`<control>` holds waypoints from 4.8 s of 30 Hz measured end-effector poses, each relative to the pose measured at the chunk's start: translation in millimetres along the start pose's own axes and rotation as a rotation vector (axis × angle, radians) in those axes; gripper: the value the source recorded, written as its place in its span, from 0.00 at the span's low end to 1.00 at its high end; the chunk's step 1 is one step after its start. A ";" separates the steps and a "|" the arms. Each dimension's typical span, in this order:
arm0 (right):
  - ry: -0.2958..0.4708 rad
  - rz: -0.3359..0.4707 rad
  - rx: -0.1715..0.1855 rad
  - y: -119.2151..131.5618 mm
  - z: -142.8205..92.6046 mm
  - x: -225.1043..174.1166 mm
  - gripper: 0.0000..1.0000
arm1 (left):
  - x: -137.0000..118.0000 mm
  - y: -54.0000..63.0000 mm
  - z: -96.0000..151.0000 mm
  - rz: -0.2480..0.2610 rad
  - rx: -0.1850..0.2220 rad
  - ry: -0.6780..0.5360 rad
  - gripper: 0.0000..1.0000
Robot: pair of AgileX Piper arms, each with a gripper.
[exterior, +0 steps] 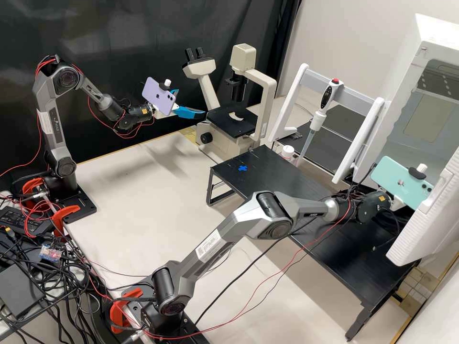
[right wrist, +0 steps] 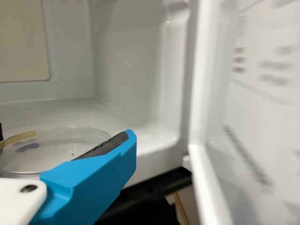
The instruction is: Move the petri dish to the microscope
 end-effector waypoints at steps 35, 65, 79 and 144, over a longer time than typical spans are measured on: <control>0.165 0.110 0.058 -11.5 -29.0 -147.7 0.00 | 0.0 0.0 0.0 0.000 0.000 0.000 1.00; 0.590 -0.308 -0.026 -191.6 -183.3 -254.4 0.00 | 0.0 0.0 0.0 0.000 0.000 0.000 1.00; 0.622 -0.370 -0.154 -256.7 -244.6 -248.4 0.00 | 0.0 0.0 0.0 0.000 0.000 0.000 1.00; 0.465 -0.591 -0.162 -378.5 -289.0 -187.2 0.00 | 0.0 0.0 0.0 0.000 0.000 0.000 1.00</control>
